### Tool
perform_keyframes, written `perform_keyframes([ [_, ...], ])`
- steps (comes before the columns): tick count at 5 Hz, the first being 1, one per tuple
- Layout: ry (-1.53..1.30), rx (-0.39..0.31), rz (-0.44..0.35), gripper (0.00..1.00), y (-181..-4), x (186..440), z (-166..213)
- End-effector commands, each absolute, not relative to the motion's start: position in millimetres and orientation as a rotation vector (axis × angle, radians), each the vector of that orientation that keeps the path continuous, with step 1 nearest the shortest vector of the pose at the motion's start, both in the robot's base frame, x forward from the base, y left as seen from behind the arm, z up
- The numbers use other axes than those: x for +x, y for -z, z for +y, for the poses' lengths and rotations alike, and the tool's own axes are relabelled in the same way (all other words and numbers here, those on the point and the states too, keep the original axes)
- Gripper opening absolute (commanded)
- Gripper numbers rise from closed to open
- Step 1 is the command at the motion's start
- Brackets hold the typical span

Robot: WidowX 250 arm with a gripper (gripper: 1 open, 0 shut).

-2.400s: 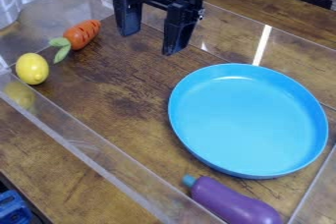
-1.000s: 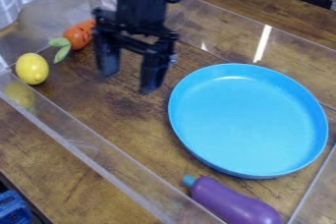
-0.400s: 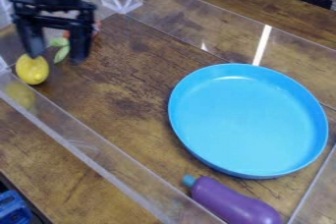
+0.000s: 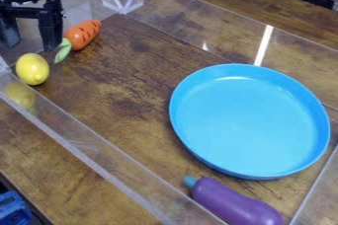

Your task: Move the carrot to the right side

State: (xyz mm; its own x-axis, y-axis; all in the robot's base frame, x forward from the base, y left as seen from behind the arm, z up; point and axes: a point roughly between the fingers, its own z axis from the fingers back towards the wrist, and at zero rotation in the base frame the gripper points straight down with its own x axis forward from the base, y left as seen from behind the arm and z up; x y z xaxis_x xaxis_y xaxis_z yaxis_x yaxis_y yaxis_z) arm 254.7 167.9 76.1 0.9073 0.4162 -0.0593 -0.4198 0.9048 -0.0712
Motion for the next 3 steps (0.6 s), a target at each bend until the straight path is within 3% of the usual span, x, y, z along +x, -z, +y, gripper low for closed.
perform_keyframes([
  [1, -0.467, -0.061, -0.031, 1.0, -86.1, 262, 186],
  [3, -0.584, -0.092, -0.047, 1.0, -66.3, 265, 199],
])
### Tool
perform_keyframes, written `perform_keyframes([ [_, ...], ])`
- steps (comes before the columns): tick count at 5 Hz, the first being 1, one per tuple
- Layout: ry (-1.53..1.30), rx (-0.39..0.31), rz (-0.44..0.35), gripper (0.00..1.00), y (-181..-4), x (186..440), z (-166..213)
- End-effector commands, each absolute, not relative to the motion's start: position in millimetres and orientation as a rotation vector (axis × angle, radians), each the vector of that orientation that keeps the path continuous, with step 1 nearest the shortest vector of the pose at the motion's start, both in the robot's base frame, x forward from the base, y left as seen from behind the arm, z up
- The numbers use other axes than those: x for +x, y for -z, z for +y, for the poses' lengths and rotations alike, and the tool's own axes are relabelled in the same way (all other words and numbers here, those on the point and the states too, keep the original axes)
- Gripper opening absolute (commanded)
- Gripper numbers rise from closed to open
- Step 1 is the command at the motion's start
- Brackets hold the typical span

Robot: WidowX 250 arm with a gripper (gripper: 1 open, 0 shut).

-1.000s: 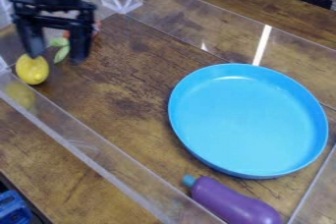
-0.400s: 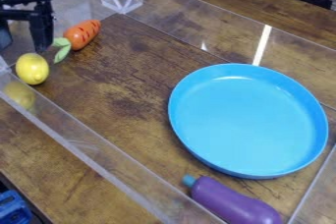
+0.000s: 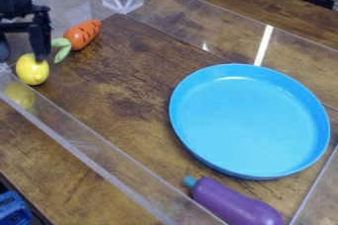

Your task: Move the carrot to the right side

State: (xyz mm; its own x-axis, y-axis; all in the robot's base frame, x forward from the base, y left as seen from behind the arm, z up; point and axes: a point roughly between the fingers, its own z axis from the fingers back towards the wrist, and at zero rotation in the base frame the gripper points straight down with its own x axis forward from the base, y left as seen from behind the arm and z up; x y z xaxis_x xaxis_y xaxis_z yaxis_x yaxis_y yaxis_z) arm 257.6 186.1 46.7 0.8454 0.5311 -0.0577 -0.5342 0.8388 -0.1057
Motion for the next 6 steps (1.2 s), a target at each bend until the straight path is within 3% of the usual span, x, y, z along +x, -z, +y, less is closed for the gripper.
perform_keyframes([
  [1, -0.652, -0.108, -0.057, 1.0, -58.2, 270, 201],
  [4, -0.669, -0.124, -0.07, 1.0, -33.5, 274, 197],
  [5, -0.679, -0.128, -0.07, 1.0, -33.2, 273, 195],
  [6, -0.604, -0.138, -0.06, 0.0, -30.6, 277, 193],
])
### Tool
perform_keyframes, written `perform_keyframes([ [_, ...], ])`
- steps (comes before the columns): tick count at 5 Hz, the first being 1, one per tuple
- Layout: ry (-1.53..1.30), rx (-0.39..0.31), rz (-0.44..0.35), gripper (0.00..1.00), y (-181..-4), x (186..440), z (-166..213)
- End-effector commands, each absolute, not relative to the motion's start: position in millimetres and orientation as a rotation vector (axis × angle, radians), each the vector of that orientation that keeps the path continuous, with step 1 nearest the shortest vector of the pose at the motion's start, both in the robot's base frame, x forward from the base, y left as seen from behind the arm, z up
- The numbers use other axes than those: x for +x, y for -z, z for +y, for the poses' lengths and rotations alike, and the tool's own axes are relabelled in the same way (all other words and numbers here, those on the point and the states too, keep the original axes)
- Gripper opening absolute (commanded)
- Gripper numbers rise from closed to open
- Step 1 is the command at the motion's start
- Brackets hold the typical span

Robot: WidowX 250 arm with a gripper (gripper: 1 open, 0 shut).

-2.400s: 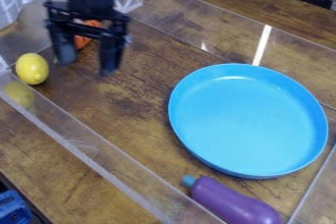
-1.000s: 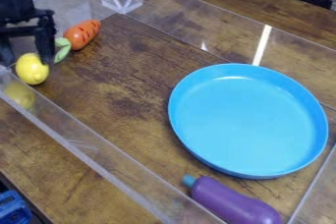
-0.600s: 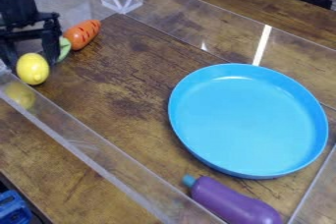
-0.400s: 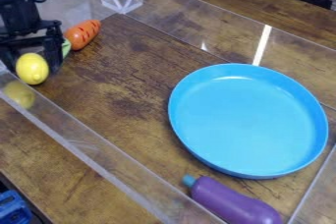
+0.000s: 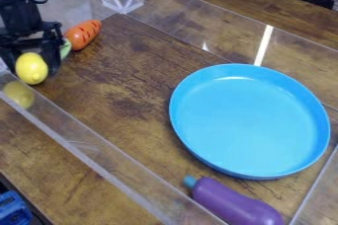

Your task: Move the carrot to the right side

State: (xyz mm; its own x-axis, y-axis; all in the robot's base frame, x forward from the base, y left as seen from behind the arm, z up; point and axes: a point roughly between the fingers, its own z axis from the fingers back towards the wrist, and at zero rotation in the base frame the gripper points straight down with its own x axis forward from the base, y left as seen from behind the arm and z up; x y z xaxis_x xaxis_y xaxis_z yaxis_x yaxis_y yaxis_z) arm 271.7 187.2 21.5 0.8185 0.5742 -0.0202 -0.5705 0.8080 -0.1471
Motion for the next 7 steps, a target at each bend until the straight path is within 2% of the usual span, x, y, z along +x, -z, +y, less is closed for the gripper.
perform_keyframes([
  [1, -0.518, -0.142, -0.049, 0.0, -27.9, 281, 189],
  [2, -0.429, -0.144, -0.037, 0.0, -26.4, 284, 185],
  [4, -0.422, -0.144, -0.021, 0.0, -36.1, 286, 182],
  [6, -0.382, -0.144, -0.003, 0.0, -30.5, 291, 150],
  [7, -0.363, -0.149, 0.006, 0.0, -33.1, 296, 148],
])
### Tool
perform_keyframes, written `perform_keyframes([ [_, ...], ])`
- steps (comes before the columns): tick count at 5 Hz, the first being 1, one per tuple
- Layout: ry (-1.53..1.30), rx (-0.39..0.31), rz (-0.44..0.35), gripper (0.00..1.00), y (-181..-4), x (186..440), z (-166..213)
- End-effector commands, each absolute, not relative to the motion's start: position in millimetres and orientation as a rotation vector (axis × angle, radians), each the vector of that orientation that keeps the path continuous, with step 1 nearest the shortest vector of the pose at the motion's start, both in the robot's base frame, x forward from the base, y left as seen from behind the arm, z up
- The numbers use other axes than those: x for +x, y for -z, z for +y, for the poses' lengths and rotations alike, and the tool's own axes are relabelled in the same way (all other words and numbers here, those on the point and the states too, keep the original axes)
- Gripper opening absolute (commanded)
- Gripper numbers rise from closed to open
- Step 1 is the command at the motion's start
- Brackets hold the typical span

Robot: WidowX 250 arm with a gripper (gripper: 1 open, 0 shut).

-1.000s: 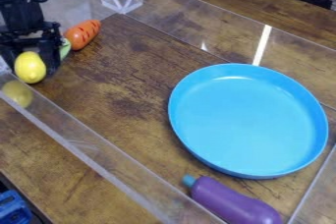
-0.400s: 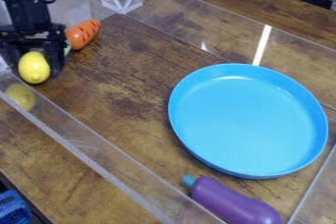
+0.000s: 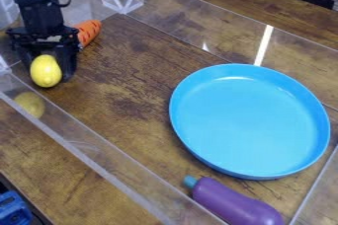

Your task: Move the carrot to the right side

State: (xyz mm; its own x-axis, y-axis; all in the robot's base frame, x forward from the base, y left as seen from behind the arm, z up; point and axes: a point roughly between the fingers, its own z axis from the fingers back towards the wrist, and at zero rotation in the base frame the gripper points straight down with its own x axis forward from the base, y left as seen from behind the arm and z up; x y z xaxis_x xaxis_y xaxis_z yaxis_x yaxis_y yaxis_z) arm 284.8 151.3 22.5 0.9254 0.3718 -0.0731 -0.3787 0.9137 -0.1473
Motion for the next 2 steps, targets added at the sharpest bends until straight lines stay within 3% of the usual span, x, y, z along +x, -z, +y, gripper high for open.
perform_keyframes([
  [1, -0.353, -0.157, 0.01, 0.0, -30.8, 300.5, 147.6],
  [2, -0.339, -0.168, 0.01, 1.0, -27.9, 305.5, 148.1],
])
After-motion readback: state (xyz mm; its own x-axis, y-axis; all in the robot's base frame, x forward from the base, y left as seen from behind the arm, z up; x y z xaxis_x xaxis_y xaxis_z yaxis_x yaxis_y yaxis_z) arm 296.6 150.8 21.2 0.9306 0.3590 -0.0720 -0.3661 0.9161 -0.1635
